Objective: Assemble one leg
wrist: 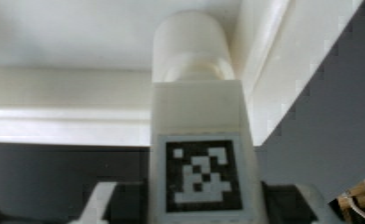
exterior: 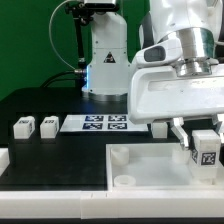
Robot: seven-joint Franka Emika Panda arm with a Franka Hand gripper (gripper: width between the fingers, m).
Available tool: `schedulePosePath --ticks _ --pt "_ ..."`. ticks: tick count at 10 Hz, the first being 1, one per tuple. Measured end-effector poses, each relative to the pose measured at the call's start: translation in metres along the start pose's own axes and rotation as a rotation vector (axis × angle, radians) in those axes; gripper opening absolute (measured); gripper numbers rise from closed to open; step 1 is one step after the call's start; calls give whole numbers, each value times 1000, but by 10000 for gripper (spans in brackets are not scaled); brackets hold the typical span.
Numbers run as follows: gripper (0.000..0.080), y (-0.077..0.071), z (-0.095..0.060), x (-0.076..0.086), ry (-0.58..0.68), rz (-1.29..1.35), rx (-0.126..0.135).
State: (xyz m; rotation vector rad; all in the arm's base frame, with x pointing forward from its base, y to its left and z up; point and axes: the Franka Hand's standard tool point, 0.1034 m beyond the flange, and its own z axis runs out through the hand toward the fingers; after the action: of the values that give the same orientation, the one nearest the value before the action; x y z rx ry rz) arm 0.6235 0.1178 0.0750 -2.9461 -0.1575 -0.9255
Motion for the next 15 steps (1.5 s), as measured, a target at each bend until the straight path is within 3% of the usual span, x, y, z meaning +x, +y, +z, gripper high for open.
schedulePosePath --ticks 1,2,3,4,5,11,14,15 --pt "352 0 0 0 -1 0 0" --pt "488 0 0 0 -1 0 0" --pt "488 0 0 0 -1 0 0" --pt "613 0 0 0 -1 0 0" --pt "638 0 0 0 -1 0 0" --pt "649 0 0 0 -10 0 2" --pt "649 -1 -2 17 -133 14 22" --pt "649 -4 1 10 -243 19 37"
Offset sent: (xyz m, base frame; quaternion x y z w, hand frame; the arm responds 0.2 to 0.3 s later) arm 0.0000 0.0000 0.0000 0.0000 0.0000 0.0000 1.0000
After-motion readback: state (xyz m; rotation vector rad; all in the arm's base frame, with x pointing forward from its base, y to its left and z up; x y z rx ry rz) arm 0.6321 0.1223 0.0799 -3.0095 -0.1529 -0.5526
